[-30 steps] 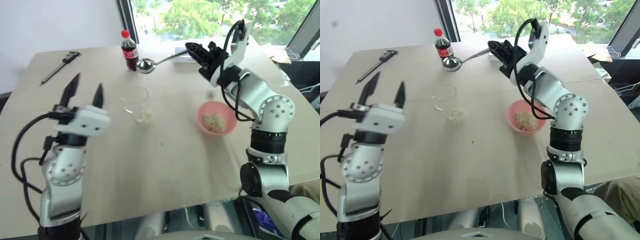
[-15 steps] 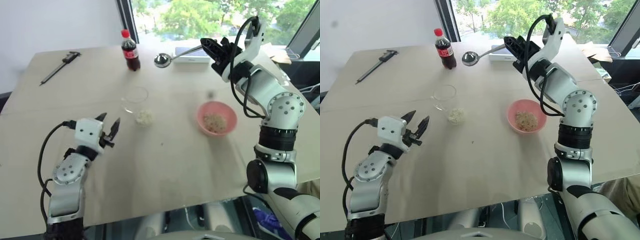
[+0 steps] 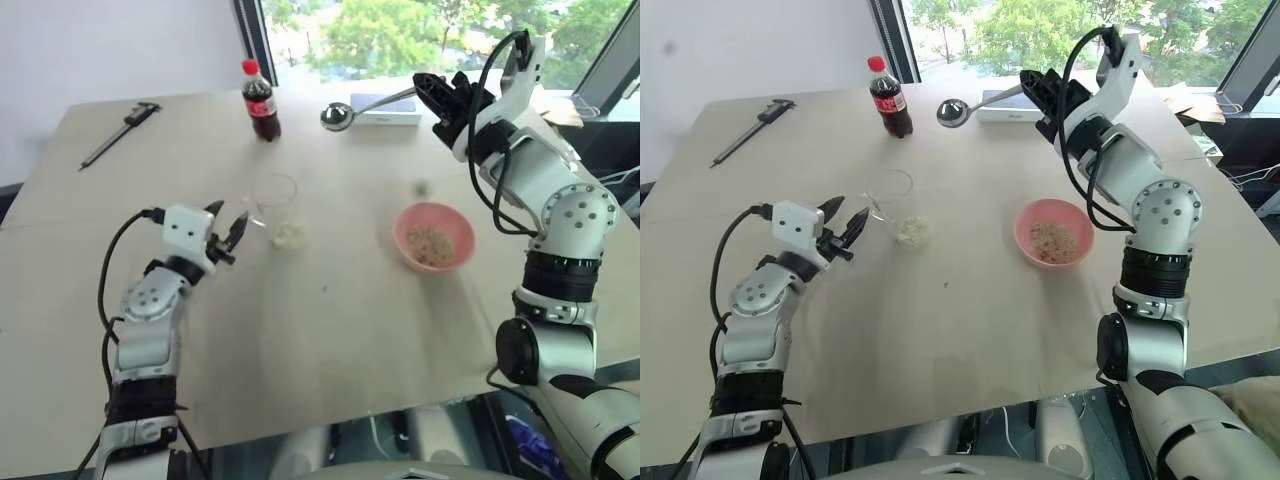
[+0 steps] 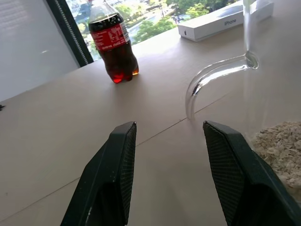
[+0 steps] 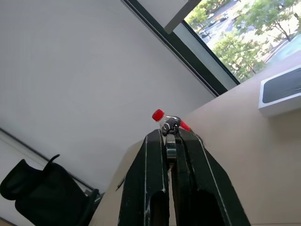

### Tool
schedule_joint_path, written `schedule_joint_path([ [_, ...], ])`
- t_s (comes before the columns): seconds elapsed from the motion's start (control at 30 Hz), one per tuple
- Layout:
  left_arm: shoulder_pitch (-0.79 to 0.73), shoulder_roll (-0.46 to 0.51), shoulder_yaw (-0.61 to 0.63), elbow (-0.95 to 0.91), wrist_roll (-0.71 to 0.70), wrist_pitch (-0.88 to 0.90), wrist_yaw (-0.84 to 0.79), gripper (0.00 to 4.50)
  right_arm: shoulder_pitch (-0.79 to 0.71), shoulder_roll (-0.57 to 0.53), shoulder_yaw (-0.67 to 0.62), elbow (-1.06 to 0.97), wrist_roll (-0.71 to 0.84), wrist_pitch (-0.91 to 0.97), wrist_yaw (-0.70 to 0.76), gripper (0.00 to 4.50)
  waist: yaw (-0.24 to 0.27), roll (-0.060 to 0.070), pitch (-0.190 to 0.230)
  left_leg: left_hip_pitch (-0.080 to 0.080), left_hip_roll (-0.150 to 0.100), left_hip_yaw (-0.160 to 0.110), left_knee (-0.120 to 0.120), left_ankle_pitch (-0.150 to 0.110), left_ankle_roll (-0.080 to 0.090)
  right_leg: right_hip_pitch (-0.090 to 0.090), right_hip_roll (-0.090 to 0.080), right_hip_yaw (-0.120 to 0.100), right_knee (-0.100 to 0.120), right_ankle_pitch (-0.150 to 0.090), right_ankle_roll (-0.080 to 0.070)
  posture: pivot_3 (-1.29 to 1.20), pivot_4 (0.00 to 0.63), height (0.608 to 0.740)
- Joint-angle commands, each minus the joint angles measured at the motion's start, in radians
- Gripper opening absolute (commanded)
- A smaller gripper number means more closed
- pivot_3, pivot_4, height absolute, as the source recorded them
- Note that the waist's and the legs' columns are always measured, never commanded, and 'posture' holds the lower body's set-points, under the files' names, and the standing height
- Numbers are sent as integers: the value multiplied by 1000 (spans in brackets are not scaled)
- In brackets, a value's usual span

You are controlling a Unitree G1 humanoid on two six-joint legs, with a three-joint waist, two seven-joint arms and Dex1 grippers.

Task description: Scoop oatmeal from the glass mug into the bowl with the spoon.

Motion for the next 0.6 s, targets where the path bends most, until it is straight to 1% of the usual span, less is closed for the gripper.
schedule_joint_path([
  [0.03, -78, 19, -12, 66, -4, -54, -15, 2324, -21, -6, -17, -46, 2, -22, 18, 0, 1, 0, 0, 0, 0, 0, 0, 0, 0, 0, 0, 0, 0, 0, 0, 0, 150, 740],
  [0.2, -128, 22, -24, 136, -11, -94, -33, 2324, -16, -4, -19, -55, -1, -22, 16, 0, -3, 0, 0, 0, 0, 0, 0, 0, 0, 0, 0, 1, 0, 0, 0, 0, 150, 740],
  [0.23, -133, 20, -24, 143, -16, -101, -37, 1937, -15, -4, -20, -56, -2, -23, 15, 0, -4, 0, 0, 0, 0, 0, 0, 0, 0, 0, 0, 1, 0, 0, 0, 0, 150, 740],
  [0.27, -135, 18, -26, 147, -20, -103, -43, 1821, -13, -3, -21, -59, -2, -24, 14, 0, -4, 0, 0, 0, 0, 0, 0, 0, 0, 0, 0, 1, -1, 0, 0, 0, 150, 740],
  [0.33, -135, 17, -30, 150, -17, -108, -45, 1237, -10, -3, -23, -65, -4, -25, 11, 0, -3, 0, 0, -1, 0, 0, 0, 0, 0, 0, 0, 0, -1, 0, 0, 0, 150, 740],
  [0.37, -133, 17, -33, 152, -15, -111, -45, 720, -9, -2, -23, -67, -3, -25, 10, 0, -3, 0, 0, -1, 0, 0, 0, 0, 0, 0, 0, 0, -2, 0, 0, 0, 150, 740],
  [0.4, -131, 17, -36, 154, -12, -114, -44, 345, -8, -2, -23, -68, -4, -25, 10, 0, -2, 0, 0, -1, 0, 0, 0, 0, 0, 0, 0, 0, -2, 0, 0, 0, 150, 740],
  [0.43, -128, 17, -39, 155, -10, -115, -43, 140, -7, -1, -23, -70, -3, -25, 9, 0, -2, 0, 0, -1, 0, 0, 0, 0, 0, 0, 0, 0, -2, 0, 0, 0, 150, 740],
  [0.6, -147, 17, -57, 158, 3, -110, -27, 140, -12, 4, -13, -67, -2, -20, 22, 0, -1, 0, 0, -1, 0, 0, 0, 0, 0, 0, 0, 0, -1, 0, 0, 0, 150, 740],
])
